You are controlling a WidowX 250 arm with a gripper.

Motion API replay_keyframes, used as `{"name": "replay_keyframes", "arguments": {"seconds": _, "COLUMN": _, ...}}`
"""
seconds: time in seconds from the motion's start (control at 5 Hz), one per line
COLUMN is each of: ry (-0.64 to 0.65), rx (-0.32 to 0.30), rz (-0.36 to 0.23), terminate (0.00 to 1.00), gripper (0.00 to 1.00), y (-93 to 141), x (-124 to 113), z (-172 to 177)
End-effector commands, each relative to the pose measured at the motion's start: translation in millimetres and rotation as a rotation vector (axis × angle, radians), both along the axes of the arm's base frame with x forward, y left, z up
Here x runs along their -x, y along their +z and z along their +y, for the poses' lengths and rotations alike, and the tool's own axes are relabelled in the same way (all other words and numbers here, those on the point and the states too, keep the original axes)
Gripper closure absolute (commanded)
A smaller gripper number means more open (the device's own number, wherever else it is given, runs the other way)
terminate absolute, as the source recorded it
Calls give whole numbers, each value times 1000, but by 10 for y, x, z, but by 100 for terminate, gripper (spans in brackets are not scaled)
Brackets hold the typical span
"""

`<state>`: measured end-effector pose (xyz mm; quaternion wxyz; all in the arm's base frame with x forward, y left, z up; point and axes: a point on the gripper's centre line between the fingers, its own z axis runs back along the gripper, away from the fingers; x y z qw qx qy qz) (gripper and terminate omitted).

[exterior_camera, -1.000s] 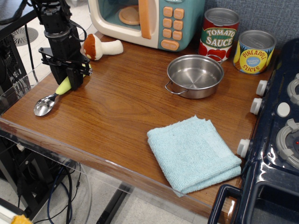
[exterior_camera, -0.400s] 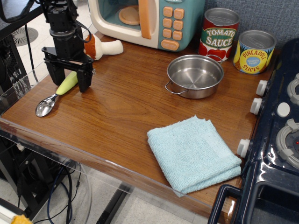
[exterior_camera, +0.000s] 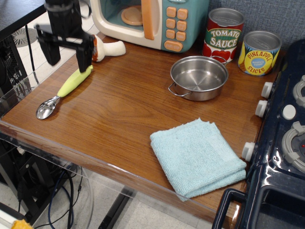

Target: Pick up the spoon and move it to the bottom left corner

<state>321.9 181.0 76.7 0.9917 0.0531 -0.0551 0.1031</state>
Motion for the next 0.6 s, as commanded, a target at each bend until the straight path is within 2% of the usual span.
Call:
{"name": "replay_keyframes", "arguments": {"seconds": 0.0, "ry": -33, "rx": -36, "rz": -126, "terminate": 0, "gripper": 0, "y": 412, "x": 100, "z": -106}}
{"name": "replay_keyframes", "arguments": {"seconds": 0.2, "ry": -33, "rx": -36, "rz": -126, "terminate": 0, "gripper": 0, "y": 412, "x": 100, "z": -106}}
{"name": "replay_keyframes", "arguments": {"seconds": 0.4, "ry": -33, "rx": -36, "rz": -126, "terminate": 100, "gripper": 0, "y": 412, "x": 100, "z": -106}}
